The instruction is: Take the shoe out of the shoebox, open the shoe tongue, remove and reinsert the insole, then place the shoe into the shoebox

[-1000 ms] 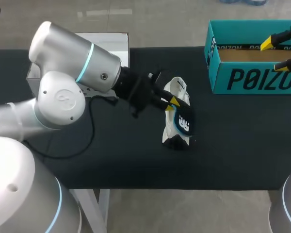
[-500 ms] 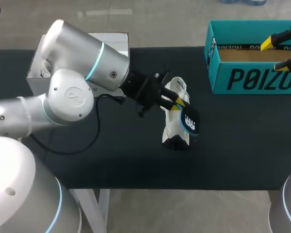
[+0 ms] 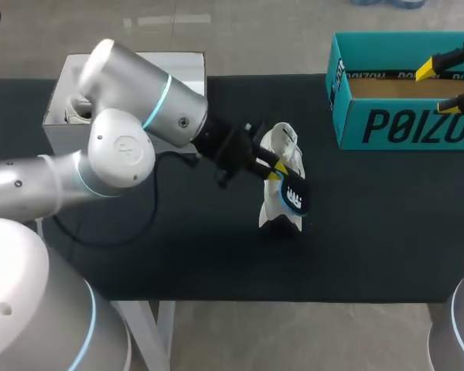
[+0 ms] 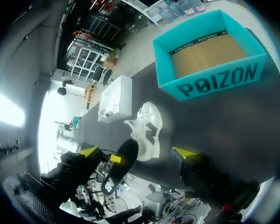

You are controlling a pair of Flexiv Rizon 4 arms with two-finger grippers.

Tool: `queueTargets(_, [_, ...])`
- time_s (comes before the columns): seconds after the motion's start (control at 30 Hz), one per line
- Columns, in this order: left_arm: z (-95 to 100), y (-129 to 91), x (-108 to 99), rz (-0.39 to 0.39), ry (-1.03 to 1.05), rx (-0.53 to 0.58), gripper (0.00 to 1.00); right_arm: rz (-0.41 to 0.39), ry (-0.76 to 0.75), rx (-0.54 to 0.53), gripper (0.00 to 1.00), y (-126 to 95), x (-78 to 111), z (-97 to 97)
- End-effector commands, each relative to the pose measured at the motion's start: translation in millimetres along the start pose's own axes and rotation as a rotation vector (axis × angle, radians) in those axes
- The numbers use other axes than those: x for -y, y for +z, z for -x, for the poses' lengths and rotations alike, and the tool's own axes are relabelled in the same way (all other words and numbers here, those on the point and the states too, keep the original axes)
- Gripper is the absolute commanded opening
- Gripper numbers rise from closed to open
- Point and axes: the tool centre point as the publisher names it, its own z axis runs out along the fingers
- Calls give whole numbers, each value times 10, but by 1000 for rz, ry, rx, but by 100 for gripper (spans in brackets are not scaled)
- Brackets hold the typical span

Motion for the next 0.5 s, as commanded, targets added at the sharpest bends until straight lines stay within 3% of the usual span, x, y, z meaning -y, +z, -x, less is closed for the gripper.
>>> queueTargets(0.03, [-15, 158, -129, -11, -3, 0, 0, 1, 2, 5, 100, 1, 9, -5])
queueTargets(0.5, [-154, 296, -481, 60, -51, -39, 0, 1, 2, 5, 100, 1, 9, -5])
